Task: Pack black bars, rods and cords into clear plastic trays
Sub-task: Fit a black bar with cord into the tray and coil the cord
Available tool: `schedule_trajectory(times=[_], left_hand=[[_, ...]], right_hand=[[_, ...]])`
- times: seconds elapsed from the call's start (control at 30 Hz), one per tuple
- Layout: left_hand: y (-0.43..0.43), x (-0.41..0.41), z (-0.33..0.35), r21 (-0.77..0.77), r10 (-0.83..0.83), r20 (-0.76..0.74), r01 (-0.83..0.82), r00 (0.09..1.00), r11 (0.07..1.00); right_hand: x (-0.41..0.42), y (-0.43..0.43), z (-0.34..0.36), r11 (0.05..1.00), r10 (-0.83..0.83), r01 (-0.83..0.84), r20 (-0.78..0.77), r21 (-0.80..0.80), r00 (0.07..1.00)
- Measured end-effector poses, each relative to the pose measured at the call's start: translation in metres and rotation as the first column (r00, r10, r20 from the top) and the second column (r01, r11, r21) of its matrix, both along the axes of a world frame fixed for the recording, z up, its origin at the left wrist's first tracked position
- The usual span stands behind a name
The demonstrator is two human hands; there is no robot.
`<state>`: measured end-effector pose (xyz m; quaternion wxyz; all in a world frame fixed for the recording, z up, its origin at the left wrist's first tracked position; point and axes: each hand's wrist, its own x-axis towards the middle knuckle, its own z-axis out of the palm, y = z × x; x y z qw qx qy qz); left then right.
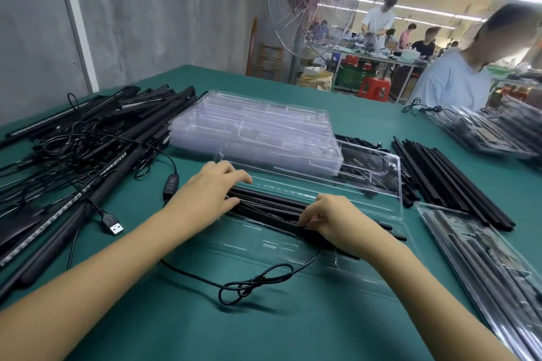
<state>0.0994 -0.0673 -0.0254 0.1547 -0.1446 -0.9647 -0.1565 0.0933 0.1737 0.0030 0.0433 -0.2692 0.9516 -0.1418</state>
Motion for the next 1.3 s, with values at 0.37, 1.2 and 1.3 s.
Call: schedule_trajectory(times=[0.37, 1.2, 1.3], left_hand=[[0.022, 0.011, -0.003, -0.455, -0.109, 0.092, 0.139, 0.990, 0.880], [0.023, 0.002, 0.008, -0.292, -0.052, 0.336, 0.157, 0.940, 0.944], [0.028, -0.002, 0.018, -0.211, -0.016, 0.453, 0.125, 0.891, 0.969]], right_hand=[[0.011, 0.006, 0.001, 0.999, -0.035, 0.034, 0.021, 0.023, 0.999], [0.046, 0.027, 0.054, 0.974, 0.109, -0.094, 0.061, -0.205, 0.992], [0.038, 0.048, 0.049, 0.997, 0.003, -0.002, 0.012, -0.081, 1.000]])
